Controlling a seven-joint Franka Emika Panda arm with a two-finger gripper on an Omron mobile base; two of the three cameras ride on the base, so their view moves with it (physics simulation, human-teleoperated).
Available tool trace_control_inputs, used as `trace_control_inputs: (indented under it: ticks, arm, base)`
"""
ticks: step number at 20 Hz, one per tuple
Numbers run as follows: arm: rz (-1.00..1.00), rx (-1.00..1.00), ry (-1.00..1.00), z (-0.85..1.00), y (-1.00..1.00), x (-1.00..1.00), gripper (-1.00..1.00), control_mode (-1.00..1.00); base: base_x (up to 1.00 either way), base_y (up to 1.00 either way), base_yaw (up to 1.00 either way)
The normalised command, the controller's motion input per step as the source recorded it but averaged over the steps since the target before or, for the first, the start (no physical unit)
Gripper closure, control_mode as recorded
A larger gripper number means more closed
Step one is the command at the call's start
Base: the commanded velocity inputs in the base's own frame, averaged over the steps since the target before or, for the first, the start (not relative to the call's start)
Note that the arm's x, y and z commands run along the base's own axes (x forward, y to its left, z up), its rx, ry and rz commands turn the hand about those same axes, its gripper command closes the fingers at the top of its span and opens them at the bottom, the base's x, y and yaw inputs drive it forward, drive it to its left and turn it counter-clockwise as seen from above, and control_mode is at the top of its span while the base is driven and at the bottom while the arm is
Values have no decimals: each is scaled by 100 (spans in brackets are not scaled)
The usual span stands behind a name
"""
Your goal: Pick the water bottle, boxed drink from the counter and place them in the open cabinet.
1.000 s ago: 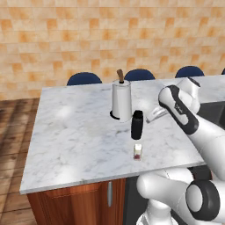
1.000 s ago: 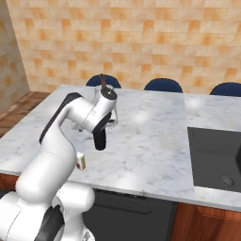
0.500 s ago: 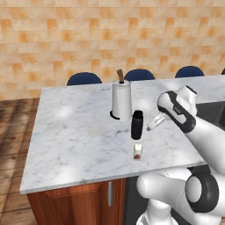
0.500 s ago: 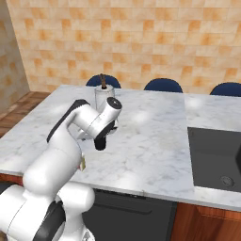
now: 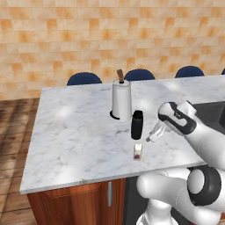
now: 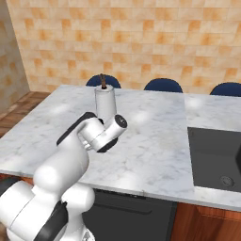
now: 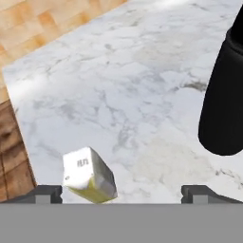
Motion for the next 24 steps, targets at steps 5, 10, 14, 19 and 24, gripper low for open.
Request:
trace_control_inputs:
  ticks: [5,10,14,19,24]
  arm:
    - [22,16,-11,-21,0,0,-100,-100]
    - [24,10,-10,0,0,0,-100,-100]
    - [22,10,-9,5,0,-1,-100,-100]
    - [21,7,-3,3,2,-24,-100,-100]
    - [7,0,0,-6,29,-14,-100,-100]
  base:
    - [0,0,0]
    - [0,0,0]
    - [0,0,0]
    - [0,0,0]
    - [0,0,0]
